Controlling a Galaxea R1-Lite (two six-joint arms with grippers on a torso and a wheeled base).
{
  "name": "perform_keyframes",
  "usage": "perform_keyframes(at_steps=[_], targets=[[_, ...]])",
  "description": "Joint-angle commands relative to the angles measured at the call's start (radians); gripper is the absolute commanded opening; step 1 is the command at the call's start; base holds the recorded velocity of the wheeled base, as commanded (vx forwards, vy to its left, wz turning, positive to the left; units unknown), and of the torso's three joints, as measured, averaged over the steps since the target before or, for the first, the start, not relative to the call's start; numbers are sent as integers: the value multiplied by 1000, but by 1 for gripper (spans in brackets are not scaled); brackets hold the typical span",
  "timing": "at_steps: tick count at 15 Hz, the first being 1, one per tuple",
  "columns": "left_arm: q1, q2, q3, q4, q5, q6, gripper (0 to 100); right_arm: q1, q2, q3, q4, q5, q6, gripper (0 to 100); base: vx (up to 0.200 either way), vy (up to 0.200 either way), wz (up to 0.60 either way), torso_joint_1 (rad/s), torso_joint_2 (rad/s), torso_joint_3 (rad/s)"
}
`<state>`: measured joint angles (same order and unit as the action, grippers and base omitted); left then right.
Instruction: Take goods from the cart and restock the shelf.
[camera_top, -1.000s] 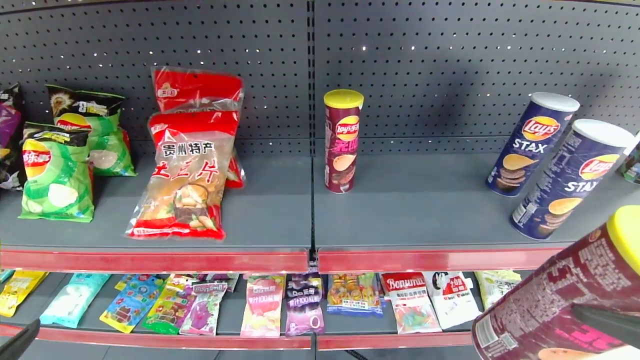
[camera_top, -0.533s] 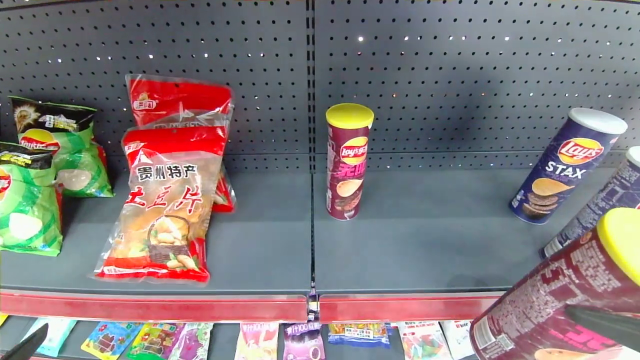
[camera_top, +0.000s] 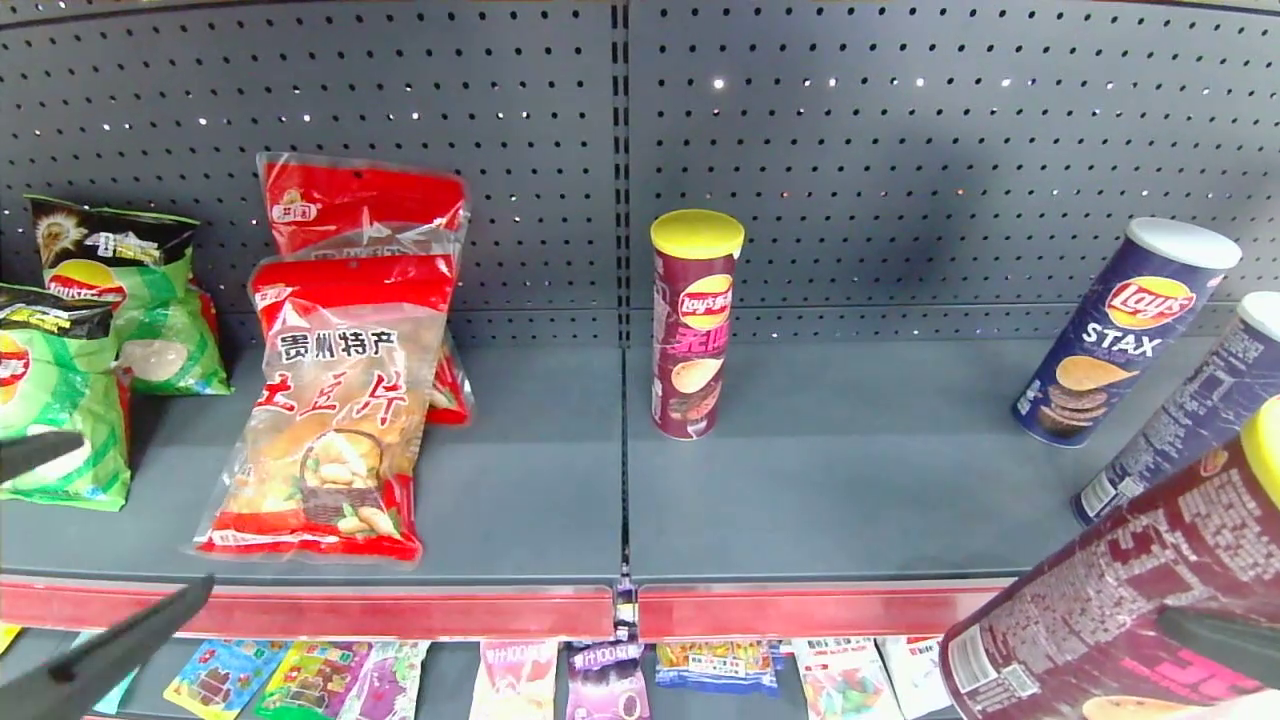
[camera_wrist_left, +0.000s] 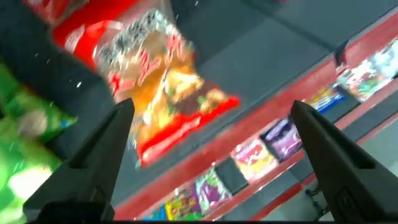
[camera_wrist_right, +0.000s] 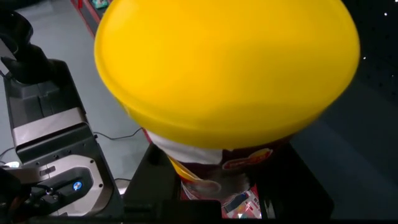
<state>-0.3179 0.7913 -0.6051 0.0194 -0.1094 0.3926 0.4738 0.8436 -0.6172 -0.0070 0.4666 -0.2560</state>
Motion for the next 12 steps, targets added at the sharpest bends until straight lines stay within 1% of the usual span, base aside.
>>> perform_keyframes(at_steps=[1, 2, 3, 5, 7, 8, 10, 12], targets=[[-10, 345, -101, -231, -38, -17, 100, 2, 2, -1, -1, -2, 0, 0, 0, 0, 0, 0, 0, 0], [-55, 422, -124, -288, -121, -69, 100, 2, 3, -2, -2, -3, 1, 0, 0, 0, 0, 0, 0, 0], [-110, 496, -171, -328, -253, -169, 100, 0, 2, -6, -2, -3, 1, 0, 0, 0, 0, 0, 0, 0], [-175, 605, -243, -329, -233, -176, 100, -1, -1, -6, -1, -5, 1, 0, 0, 0, 0, 0, 0, 0], [-211, 691, -320, -329, -236, -179, 100, -4, -6, -6, -1, -5, 3, 0, 0, 0, 0, 0, 0, 0], [-233, 749, -381, -331, -233, -189, 100, -6, -8, -6, -1, -6, 4, 0, 0, 0, 0, 0, 0, 0], [-240, 821, -458, -331, -233, -190, 100, -6, -8, -9, -2, -8, 21, 0, 0, 0, 0, 0, 0, 0], [-240, 862, -490, -332, -234, -190, 100, -6, -8, -9, -2, -8, 23, 0, 0, 0, 0, 0, 0, 0]])
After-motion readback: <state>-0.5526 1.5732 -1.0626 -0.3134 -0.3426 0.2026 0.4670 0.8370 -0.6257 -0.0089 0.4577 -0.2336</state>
